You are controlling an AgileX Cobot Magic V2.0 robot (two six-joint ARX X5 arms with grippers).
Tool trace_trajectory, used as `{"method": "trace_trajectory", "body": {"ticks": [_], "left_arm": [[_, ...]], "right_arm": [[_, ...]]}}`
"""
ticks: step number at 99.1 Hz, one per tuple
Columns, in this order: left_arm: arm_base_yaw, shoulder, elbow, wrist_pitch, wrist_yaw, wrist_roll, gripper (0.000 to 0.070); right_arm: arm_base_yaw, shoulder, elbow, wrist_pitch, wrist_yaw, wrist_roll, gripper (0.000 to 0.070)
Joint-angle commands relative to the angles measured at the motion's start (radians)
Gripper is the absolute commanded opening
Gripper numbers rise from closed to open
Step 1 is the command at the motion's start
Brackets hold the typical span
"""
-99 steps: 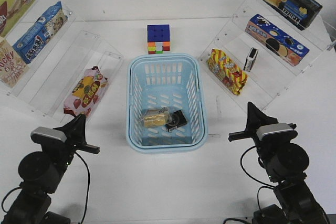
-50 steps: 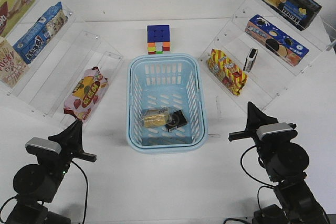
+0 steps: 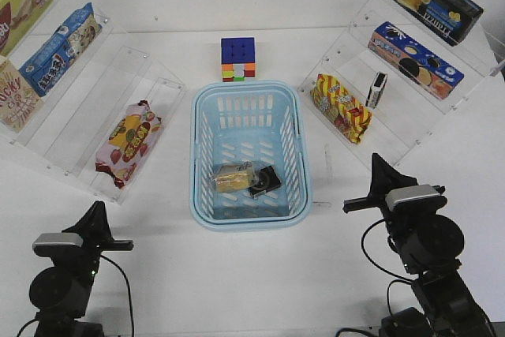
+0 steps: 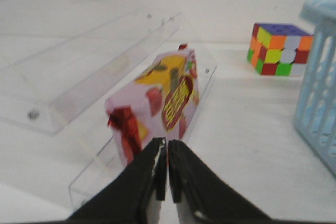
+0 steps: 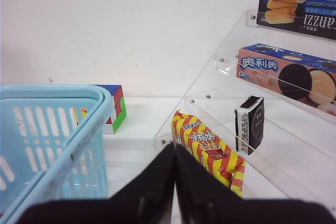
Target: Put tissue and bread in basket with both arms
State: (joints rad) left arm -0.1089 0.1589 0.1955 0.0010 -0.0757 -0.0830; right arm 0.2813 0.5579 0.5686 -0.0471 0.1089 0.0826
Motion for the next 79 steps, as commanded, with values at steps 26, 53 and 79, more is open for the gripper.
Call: {"method": "trace_trajectory", "body": {"ticks": [26,53,79], "left_arm": [[0.09,-0.156,-0.163,0.056,0.055,0.005,0.0001],[0.09,-0.156,-0.182,0.048,0.077,0.109,0.0001],[0.09,-0.155,-0.182,0.05,0.076,0.109,0.0001]], "right_arm": [[0.005,0.004,0.011,0.011,0.004,-0.005,0.0002],[0.005,0.005,0.011,0.018,0.001,-0.005,0.0002],[0.005,0.004,0.012,0.019,0.001,-0.005,0.0002]]}}
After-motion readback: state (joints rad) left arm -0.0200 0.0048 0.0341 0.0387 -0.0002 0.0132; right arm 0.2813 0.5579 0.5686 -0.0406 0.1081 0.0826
